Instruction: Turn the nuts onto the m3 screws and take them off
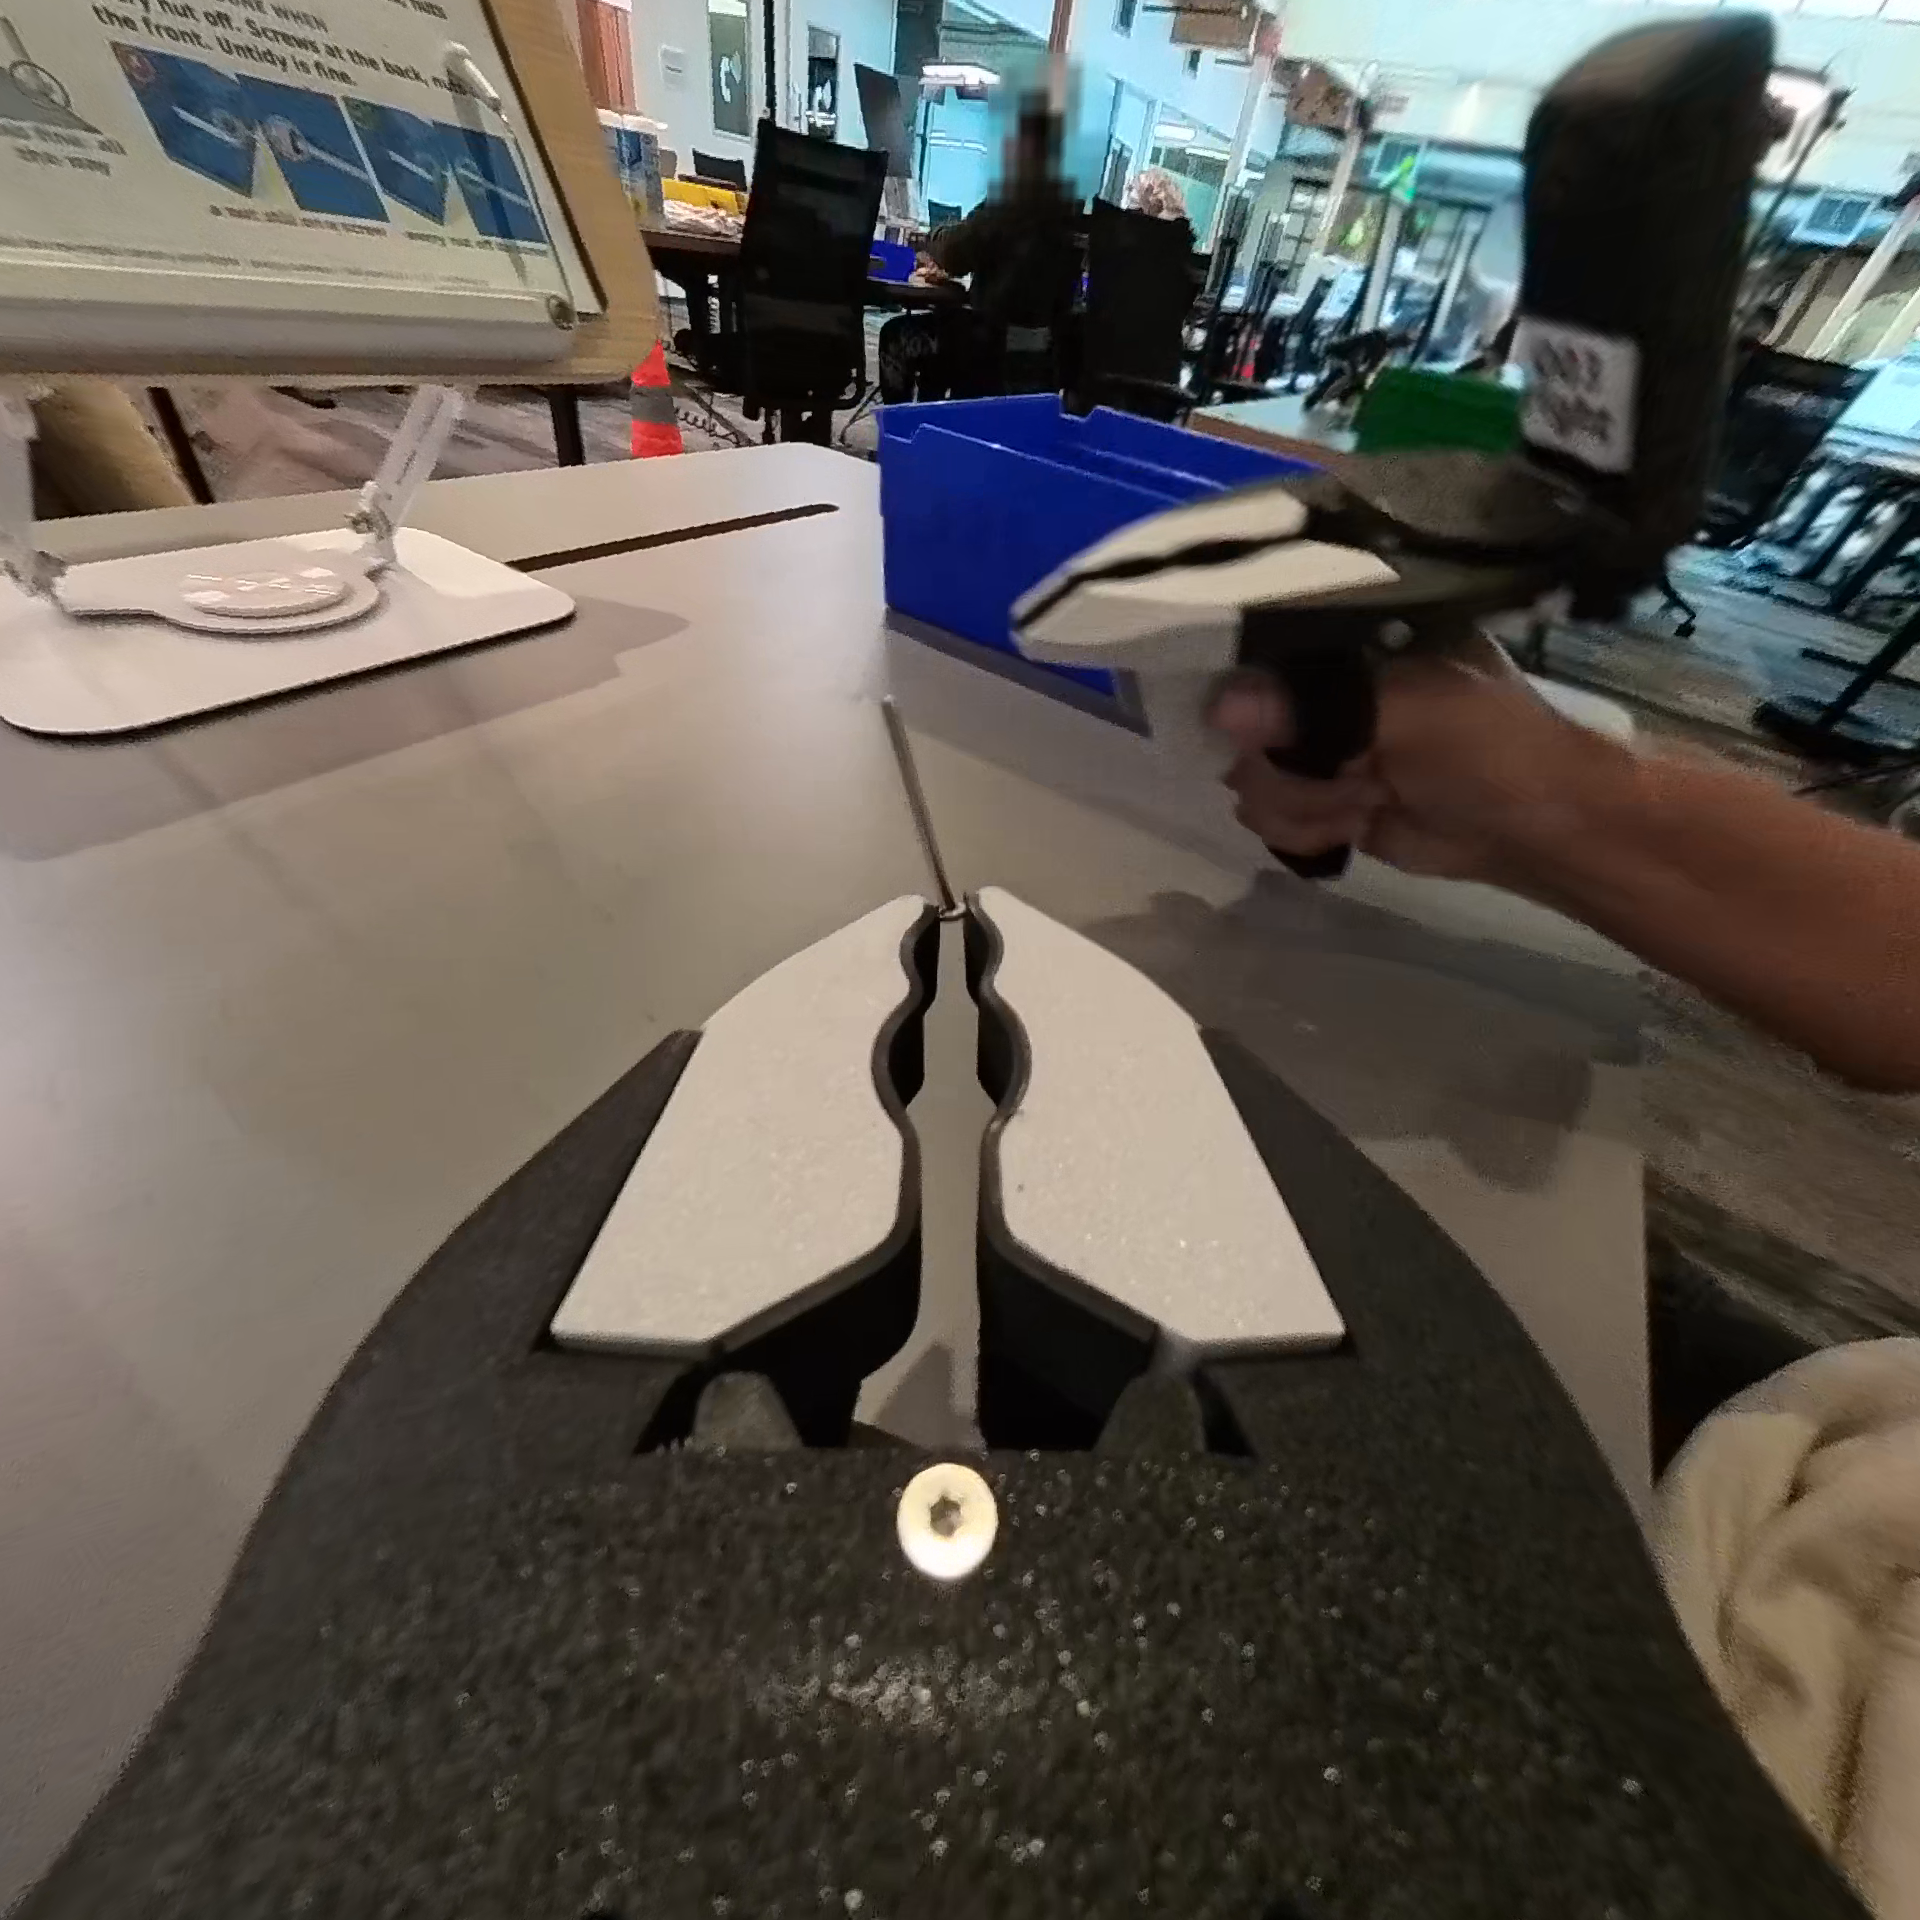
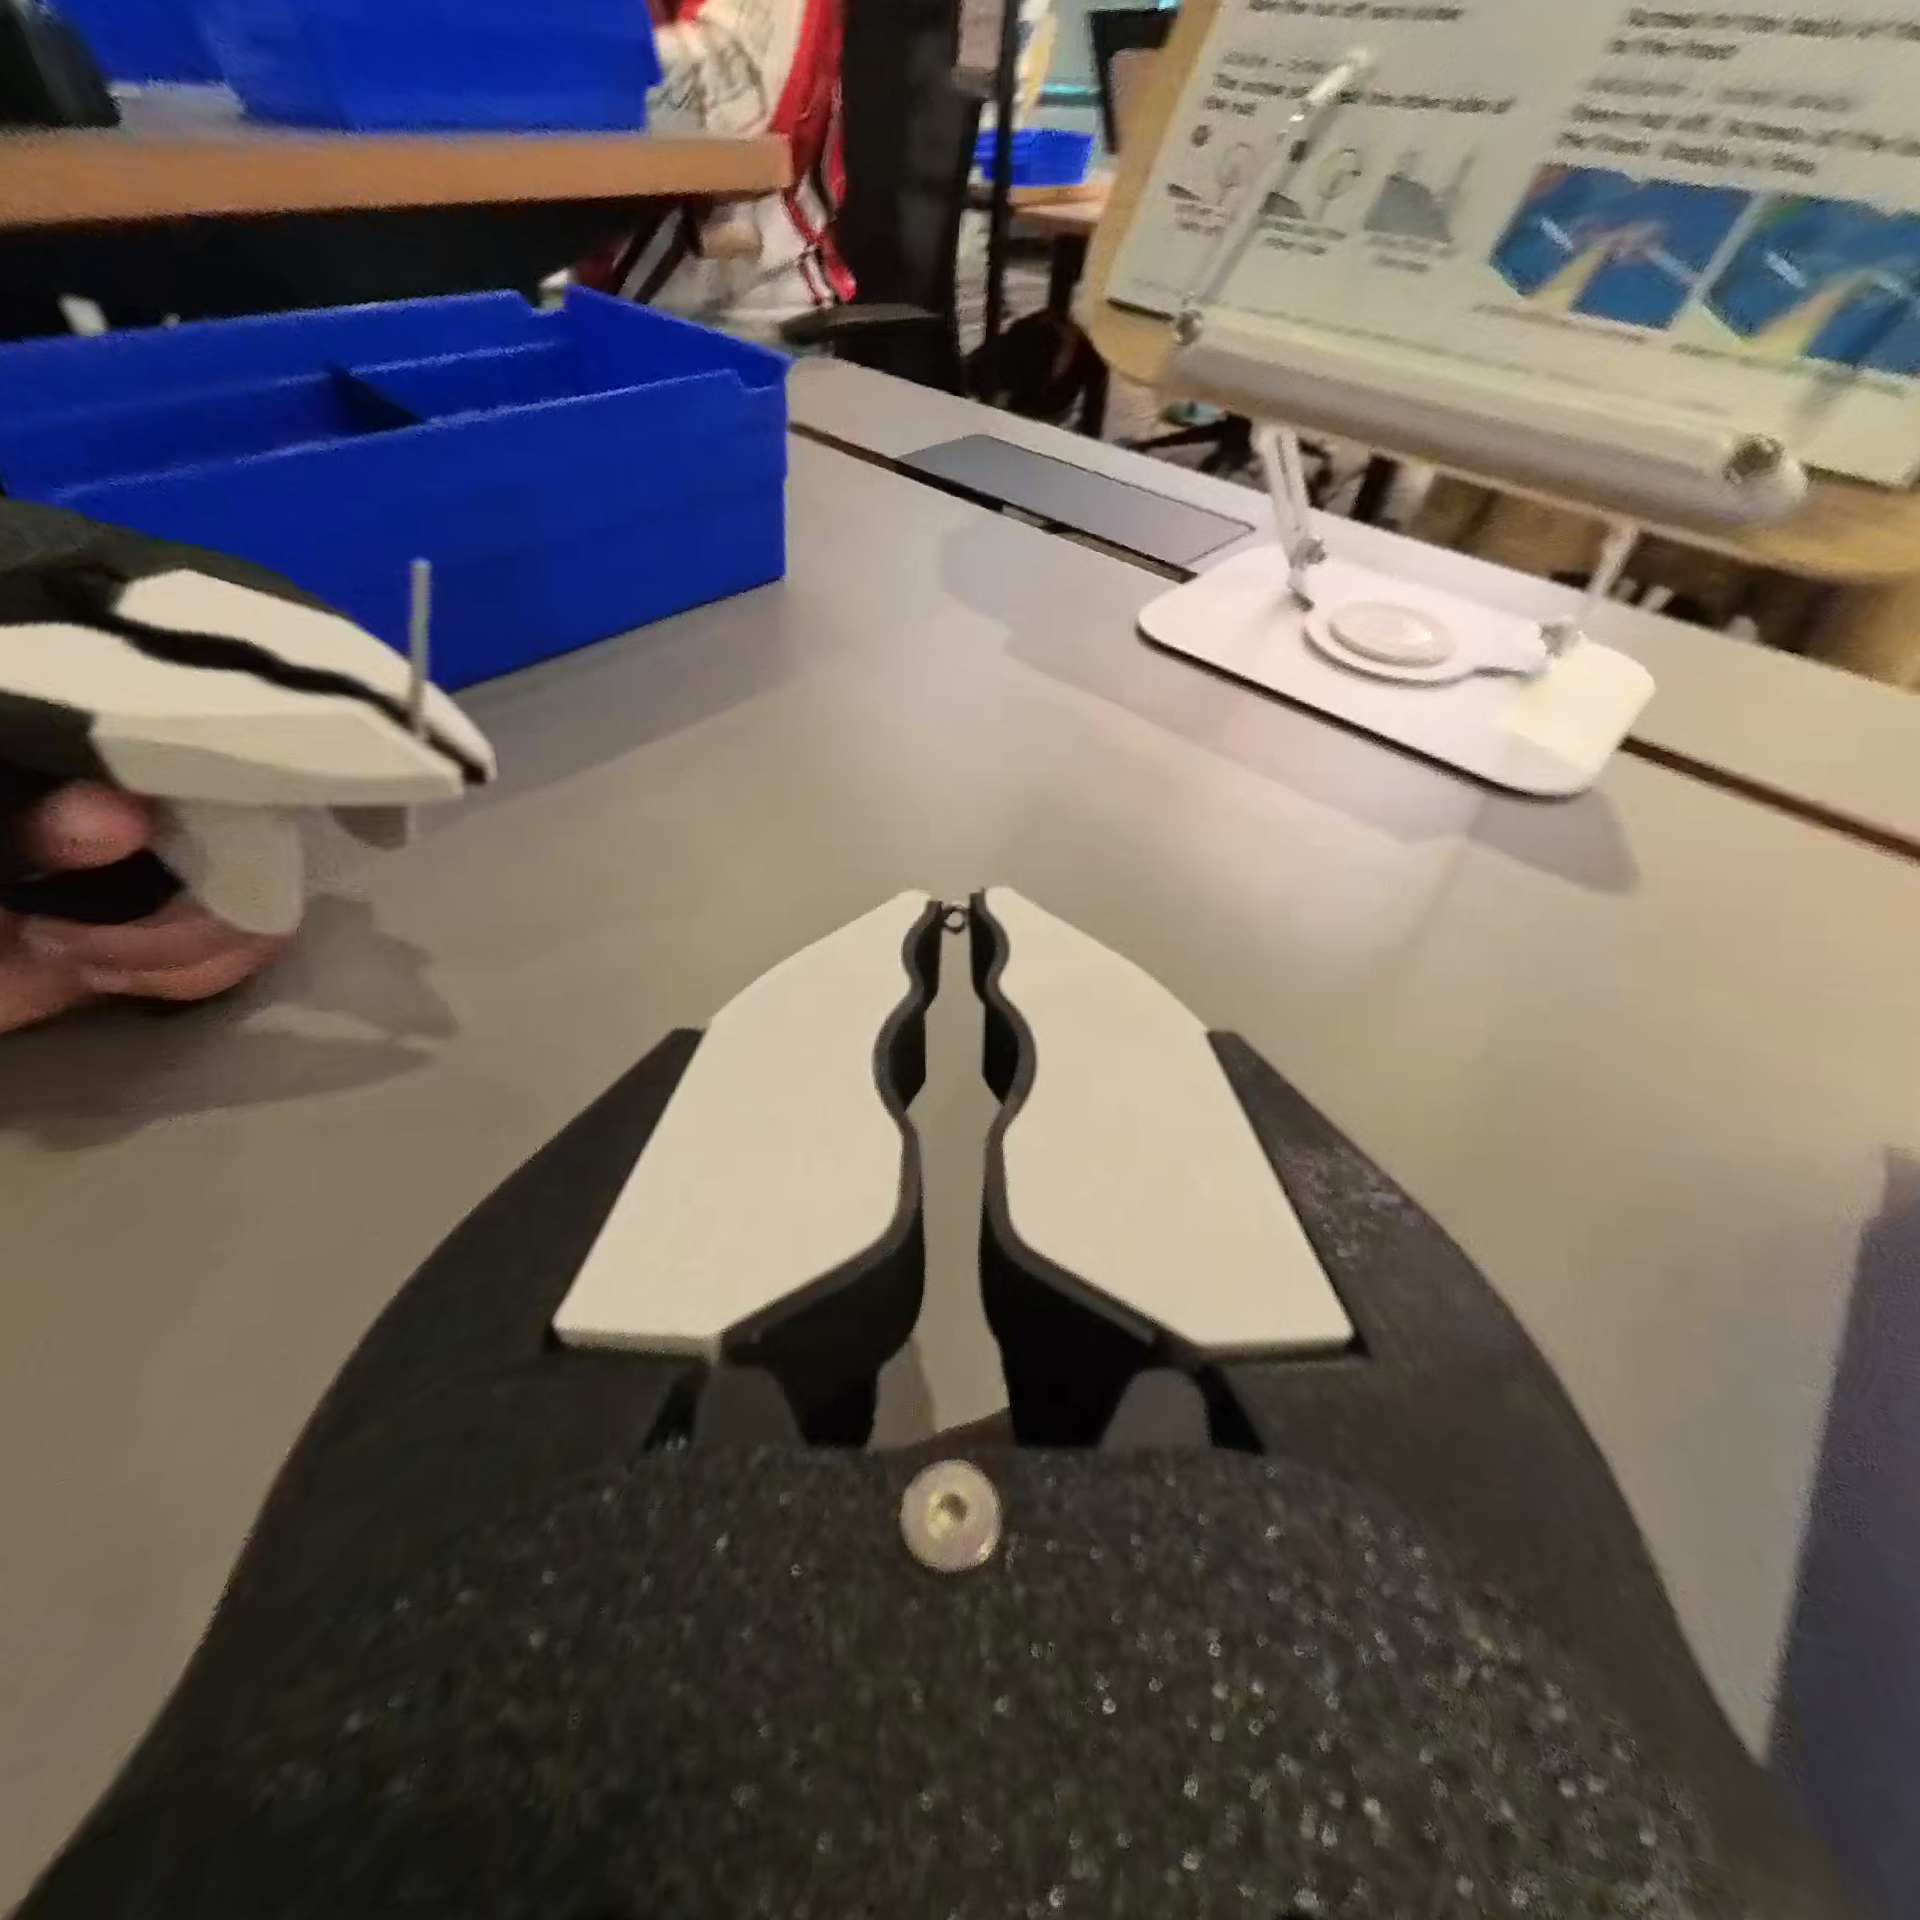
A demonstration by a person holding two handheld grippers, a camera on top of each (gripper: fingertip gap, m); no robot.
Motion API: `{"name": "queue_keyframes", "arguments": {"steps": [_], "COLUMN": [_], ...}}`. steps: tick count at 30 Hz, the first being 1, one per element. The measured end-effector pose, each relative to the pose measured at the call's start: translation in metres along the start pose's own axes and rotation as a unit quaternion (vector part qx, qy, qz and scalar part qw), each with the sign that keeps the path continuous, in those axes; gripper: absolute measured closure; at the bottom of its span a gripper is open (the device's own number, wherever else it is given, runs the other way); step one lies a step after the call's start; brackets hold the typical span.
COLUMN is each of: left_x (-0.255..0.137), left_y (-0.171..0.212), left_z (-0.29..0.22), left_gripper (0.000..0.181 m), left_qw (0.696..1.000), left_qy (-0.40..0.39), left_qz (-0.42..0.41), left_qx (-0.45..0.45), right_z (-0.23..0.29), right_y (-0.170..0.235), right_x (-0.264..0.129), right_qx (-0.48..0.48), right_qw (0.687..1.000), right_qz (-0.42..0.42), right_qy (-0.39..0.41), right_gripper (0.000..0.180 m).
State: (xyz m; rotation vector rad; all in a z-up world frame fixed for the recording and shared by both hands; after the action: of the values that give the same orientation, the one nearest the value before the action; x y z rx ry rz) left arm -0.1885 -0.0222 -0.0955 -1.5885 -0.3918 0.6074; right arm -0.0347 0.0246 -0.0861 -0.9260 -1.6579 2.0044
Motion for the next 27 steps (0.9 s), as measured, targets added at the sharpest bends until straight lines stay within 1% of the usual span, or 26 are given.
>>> {"name": "queue_keyframes", "arguments": {"steps": [3,5,7,8,11,13,15,18,22,25,27], "left_x": [-0.002,-0.003,-0.002,-0.001,0.007,0.015,0.022,0.032,0.04,0.042,0.042], "left_y": [-0.002,-0.002,-0.002,-0.001,-0.001,-0.002,-0.007,-0.02,-0.032,-0.037,-0.038], "left_z": [0.002,0.002,0.0,-0.001,-0.005,-0.01,-0.016,-0.023,-0.027,-0.03,-0.031], "left_gripper": [0.177,0.177,0.177,0.177,0.177,0.177,0.177,0.177,0.177,0.177,0.177], "left_qw": [0.999,0.998,0.998,0.997,0.992,0.986,0.978,0.957,0.922,0.908,0.902], "left_qy": [0.025,0.042,0.056,0.065,0.118,0.154,0.175,0.183,0.179,0.186,0.191], "left_qz": [-0.011,-0.016,-0.013,-0.007,0.02,0.056,0.099,0.151,0.205,0.215,0.218], "left_qx": [-0.026,-0.037,-0.042,-0.044,-0.038,-0.004,0.056,0.166,0.276,0.307,0.32], "right_z": [0.007,0.009,0.012,0.013,0.023,0.032,0.033,0.034,0.037,0.038,0.038], "right_y": [0.017,0.024,0.02,0.02,0.004,-0.012,-0.026,-0.043,-0.056,-0.054,-0.051], "right_x": [-0.024,-0.034,-0.041,-0.041,-0.042,-0.042,-0.037,-0.033,-0.031,-0.03,-0.027], "right_qx": [0.045,0.07,0.072,0.072,0.053,0.022,-0.028,-0.08,-0.101,-0.099,-0.102], "right_qw": [0.998,0.996,0.995,0.996,0.993,0.981,0.971,0.953,0.937,0.932,0.934], "right_qz": [-0.026,-0.043,-0.059,-0.051,-0.052,-0.022,0.012,0.057,0.079,0.084,0.084], "right_qy": [0.045,0.045,0.028,0.013,-0.087,-0.19,-0.236,-0.288,-0.325,-0.337,-0.332], "right_gripper": [0.175,0.175,0.175,0.175,0.175,0.175,0.175,0.175,0.175,0.175,0.175]}}
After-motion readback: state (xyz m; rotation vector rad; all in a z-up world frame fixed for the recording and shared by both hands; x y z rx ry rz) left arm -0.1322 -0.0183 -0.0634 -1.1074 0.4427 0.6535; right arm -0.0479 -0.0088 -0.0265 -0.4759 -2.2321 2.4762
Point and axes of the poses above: each gripper's, where its closed fingertips meet, x out along the fingers, y out of its underside, z = x × y across the jaws, the point moved 4 cm from there along -x, back along the fingers, and after that the axes turned 7 degrees about x, right-handed, at the moved point
